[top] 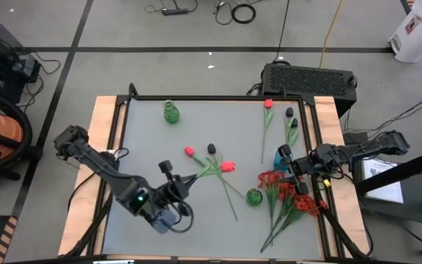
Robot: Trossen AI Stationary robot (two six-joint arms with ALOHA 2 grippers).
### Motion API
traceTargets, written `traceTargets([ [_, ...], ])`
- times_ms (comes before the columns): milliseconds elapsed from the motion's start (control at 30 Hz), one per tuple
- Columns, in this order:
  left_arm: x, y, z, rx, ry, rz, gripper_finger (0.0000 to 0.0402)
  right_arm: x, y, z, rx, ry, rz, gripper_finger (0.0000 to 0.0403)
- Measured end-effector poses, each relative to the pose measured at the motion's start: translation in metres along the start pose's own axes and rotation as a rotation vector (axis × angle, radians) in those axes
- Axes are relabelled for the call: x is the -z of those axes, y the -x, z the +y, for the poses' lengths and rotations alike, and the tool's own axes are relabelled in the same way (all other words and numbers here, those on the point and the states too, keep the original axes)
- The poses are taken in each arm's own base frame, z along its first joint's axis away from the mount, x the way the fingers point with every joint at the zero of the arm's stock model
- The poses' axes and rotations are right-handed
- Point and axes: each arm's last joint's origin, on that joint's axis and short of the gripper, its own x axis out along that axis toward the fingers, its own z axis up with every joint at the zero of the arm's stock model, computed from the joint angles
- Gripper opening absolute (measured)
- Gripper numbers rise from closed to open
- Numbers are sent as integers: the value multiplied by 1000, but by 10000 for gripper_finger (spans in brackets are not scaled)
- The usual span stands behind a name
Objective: Sort flowers into vase by color
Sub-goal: Put the bottom pink flower into the top green vase
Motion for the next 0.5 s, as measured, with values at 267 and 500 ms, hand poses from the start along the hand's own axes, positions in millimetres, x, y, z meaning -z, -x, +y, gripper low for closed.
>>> traceTargets([
  [267,-10,25,34,-202,55,-114,20,0,0,0,0,0,4,144],
  [500,10,52,83,-325,101,-179,20,1,0,0,-1,-1,8,144],
])
